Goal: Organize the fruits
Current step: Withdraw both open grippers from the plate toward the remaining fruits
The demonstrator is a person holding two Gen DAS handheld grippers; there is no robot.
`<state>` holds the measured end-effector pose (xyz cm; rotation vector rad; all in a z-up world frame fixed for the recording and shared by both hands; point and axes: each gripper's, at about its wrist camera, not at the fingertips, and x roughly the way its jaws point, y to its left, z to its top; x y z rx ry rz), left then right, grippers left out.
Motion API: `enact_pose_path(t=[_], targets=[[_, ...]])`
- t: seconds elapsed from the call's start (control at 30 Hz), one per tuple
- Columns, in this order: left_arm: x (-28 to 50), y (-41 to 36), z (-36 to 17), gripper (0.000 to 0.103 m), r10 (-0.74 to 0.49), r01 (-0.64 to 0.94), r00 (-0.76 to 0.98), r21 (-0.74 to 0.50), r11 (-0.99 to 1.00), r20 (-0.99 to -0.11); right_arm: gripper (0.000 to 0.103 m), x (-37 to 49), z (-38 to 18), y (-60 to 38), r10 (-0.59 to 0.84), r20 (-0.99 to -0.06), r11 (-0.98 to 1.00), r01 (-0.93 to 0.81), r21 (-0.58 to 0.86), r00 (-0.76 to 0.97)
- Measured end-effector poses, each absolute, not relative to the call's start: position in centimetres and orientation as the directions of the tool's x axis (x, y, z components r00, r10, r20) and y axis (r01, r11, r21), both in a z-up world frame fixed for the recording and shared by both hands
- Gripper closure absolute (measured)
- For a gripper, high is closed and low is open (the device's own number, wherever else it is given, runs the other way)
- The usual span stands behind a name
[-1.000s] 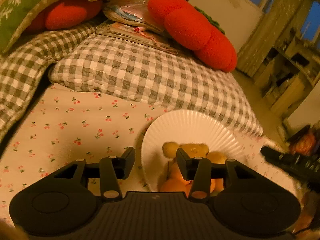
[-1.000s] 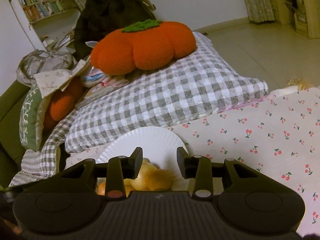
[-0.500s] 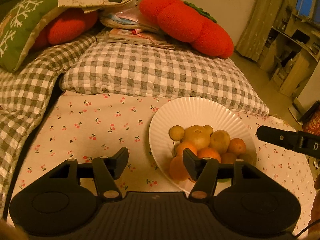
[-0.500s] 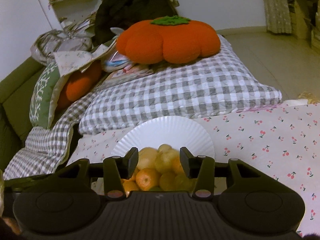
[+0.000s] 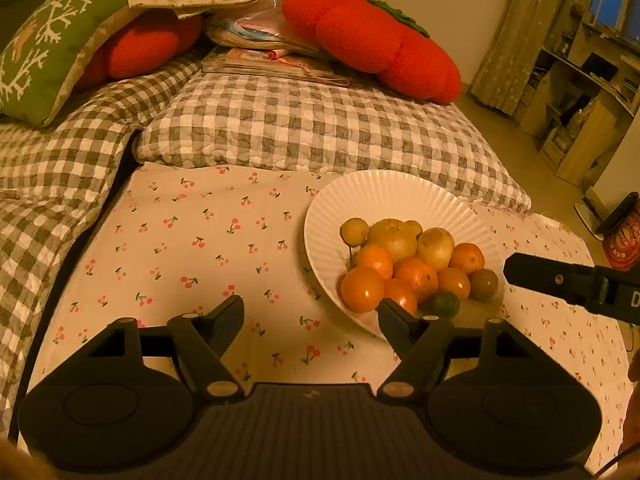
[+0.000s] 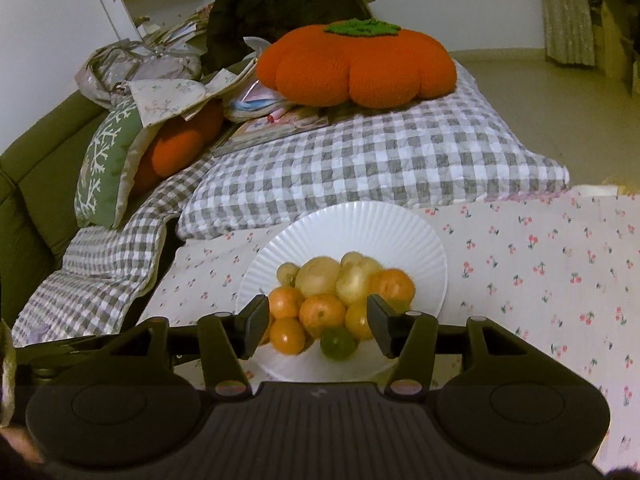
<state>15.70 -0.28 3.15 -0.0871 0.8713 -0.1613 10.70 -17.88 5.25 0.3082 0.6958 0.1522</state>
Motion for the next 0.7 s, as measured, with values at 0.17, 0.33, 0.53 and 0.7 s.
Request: enact_pose_path(t=[0.17, 0.33, 0.53, 0.7], targets=[[14.4, -0.2, 3.1, 0.033, -0.192, 0.111, 0.622, -0.157, 0.981, -0.759, 0.04, 9.4, 5.3, -17.5, 0.274, -0.607, 0.932, -0.05, 0.359, 0.746], [13.3, -0.1, 2.7, 0.028, -0.186, 0.114, 0.61, -0.147, 0.983, -0.77, 0.024, 9.0, 5.1, -17.0, 0.281, -0.62, 0.93, -0.049, 0.363, 0.732], [12.4, 0.3, 1.3, 0.027, -0.182, 0.109, 0.564, -0.145, 0.983, -0.806, 0.017, 8.6, 4.3, -16.1, 0.303, -0.645, 0.928, -0.063, 0.367, 0.702], [11.7, 0.2, 0.1, 0.027, -0.213, 0.124, 0.515, -0.173, 0.977, -0.83, 0.013, 8.5, 3.9, -15.0, 0.306, -0.664, 0.935, -0.084, 0.345, 0.682]])
